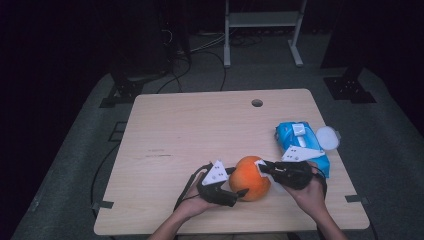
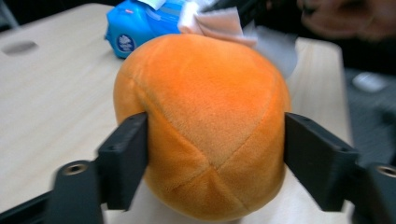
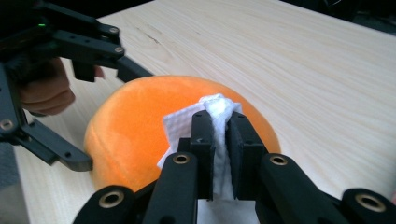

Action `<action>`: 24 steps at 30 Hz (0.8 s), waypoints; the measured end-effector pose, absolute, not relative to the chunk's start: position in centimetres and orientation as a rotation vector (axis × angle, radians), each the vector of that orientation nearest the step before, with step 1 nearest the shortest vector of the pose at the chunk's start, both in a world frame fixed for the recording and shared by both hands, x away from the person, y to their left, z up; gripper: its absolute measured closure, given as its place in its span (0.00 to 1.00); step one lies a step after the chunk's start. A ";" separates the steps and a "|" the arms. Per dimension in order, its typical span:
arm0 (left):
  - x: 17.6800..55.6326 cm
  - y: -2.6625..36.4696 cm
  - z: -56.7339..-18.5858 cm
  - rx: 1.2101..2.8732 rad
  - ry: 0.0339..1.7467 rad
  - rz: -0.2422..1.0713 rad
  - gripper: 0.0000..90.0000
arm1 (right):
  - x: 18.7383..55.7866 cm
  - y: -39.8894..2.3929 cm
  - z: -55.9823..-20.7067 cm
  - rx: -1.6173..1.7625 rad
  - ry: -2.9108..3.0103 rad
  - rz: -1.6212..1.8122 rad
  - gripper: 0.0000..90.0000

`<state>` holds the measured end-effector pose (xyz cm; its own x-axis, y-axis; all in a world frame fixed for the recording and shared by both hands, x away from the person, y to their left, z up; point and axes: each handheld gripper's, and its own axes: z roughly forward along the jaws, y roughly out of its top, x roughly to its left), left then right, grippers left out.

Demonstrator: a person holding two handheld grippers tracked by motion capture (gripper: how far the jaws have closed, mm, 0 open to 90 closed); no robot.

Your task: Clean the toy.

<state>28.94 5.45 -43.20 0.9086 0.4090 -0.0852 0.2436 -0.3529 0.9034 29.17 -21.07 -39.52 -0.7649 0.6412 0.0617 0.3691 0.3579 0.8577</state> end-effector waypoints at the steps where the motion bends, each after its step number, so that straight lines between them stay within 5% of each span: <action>1: 29.2 5.5 -43.2 1.938 0.505 0.154 0.20 | 29.1 -21.0 -39.5 0.896 2.343 1.367 0.90; 11: 30.3 6.0 -44.3 1.937 0.635 -0.022 0.09 | 28.2 -19.4 -39.5 0.807 2.411 1.353 0.90; 17: 29.6 6.4 -43.1 1.939 0.456 0.129 0.38 | 27.7 -19.4 -39.1 0.795 2.378 1.387 0.90; 21: 29.5 6.8 -42.5 1.996 0.294 0.317 0.39 | 27.5 -19.7 -38.3 0.784 2.357 1.433 0.90; 24: 30.5 7.7 -43.4 2.000 0.369 0.197 0.27 | 27.9 -19.0 -39.5 0.799 2.405 1.397 0.90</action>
